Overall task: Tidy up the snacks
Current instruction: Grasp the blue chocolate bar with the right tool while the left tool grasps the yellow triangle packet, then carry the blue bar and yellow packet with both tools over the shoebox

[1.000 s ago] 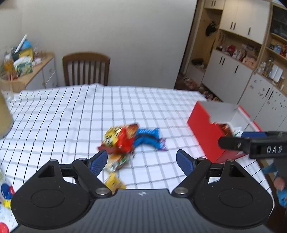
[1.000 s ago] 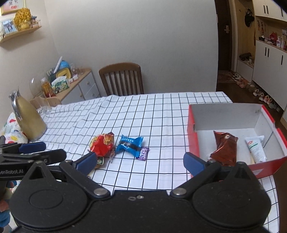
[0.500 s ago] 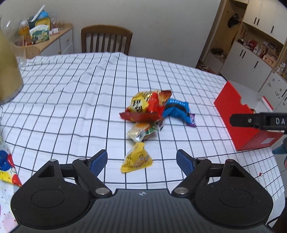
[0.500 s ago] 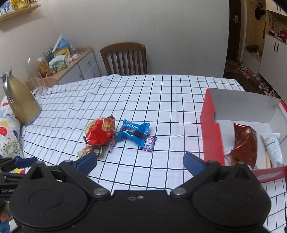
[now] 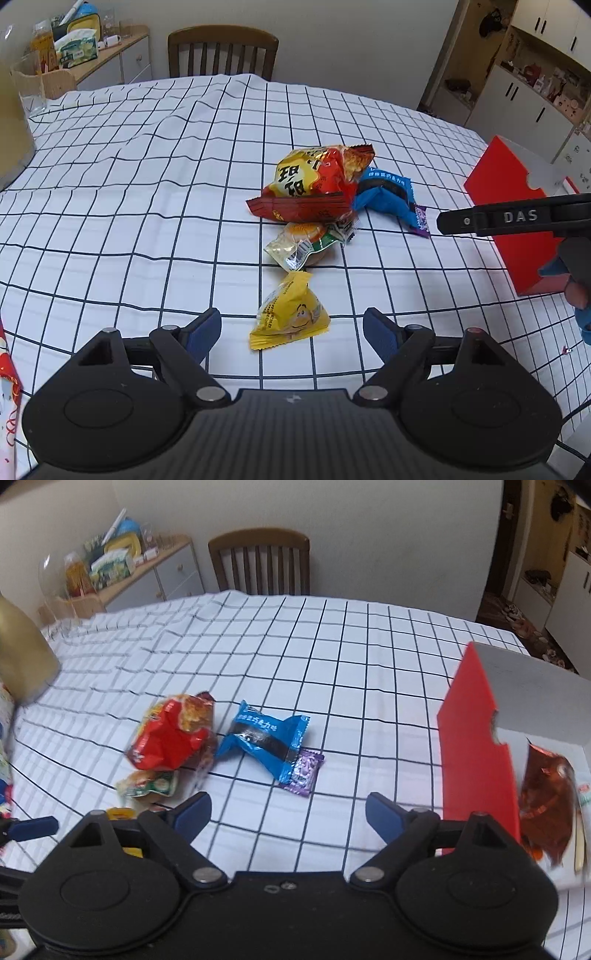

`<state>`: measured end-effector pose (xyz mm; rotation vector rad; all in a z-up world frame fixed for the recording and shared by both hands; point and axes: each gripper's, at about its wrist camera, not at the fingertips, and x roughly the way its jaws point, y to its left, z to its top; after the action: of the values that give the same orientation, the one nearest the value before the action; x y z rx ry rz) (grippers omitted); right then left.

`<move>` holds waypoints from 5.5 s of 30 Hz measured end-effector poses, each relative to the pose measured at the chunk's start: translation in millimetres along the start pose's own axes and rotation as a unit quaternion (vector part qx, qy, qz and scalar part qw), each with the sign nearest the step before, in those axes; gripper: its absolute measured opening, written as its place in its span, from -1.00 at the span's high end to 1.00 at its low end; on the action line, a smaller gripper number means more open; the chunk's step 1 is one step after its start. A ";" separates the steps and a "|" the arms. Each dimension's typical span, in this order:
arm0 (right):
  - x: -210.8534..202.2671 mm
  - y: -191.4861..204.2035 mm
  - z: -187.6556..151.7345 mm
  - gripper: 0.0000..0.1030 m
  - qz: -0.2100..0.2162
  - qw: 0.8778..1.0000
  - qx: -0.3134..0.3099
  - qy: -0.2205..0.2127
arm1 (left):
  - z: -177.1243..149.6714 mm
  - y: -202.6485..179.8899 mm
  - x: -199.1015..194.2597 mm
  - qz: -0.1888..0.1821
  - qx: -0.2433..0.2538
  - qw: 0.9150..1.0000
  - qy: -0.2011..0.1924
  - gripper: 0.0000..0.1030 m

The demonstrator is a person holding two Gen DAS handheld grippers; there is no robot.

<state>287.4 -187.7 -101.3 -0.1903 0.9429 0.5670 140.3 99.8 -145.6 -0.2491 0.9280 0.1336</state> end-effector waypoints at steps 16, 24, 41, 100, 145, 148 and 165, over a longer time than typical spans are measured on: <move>47.4 38.1 40.5 -0.70 0.018 0.977 -0.211 0.036 | -0.2 -3.2 22.0 0.014 -0.002 1.000 0.014 -0.63; 73.1 66.5 46.1 -0.64 0.004 0.942 -0.331 0.051 | 3.0 -4.4 28.6 0.013 -0.007 1.000 0.015 -0.63; 94.5 78.6 41.0 0.03 -0.017 0.933 -0.356 0.059 | 9.3 3.2 39.9 0.010 -0.015 0.999 0.032 -0.14; -163.1 -19.6 -35.2 0.43 0.011 0.995 -0.019 -0.098 | 20.0 -112.2 -79.6 -0.081 0.010 0.997 0.005 0.24; -177.5 -271.8 -33.9 0.43 -0.037 0.988 0.097 -0.116 | 84.2 -391.7 -0.3 -0.104 0.142 0.984 0.022 0.24; -170.7 -282.5 -27.9 0.43 -0.032 0.988 0.101 -0.108 | 86.3 -404.5 11.3 -0.090 0.157 0.983 0.019 0.24; -99.8 -302.7 8.6 0.43 -0.042 0.994 0.087 -0.052 | 95.0 -437.2 81.4 -0.059 0.168 0.981 0.075 0.24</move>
<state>410.6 -475.8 -42.2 -0.0433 0.8747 0.4112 358.5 -295.1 -89.0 0.0001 1.0664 -0.1528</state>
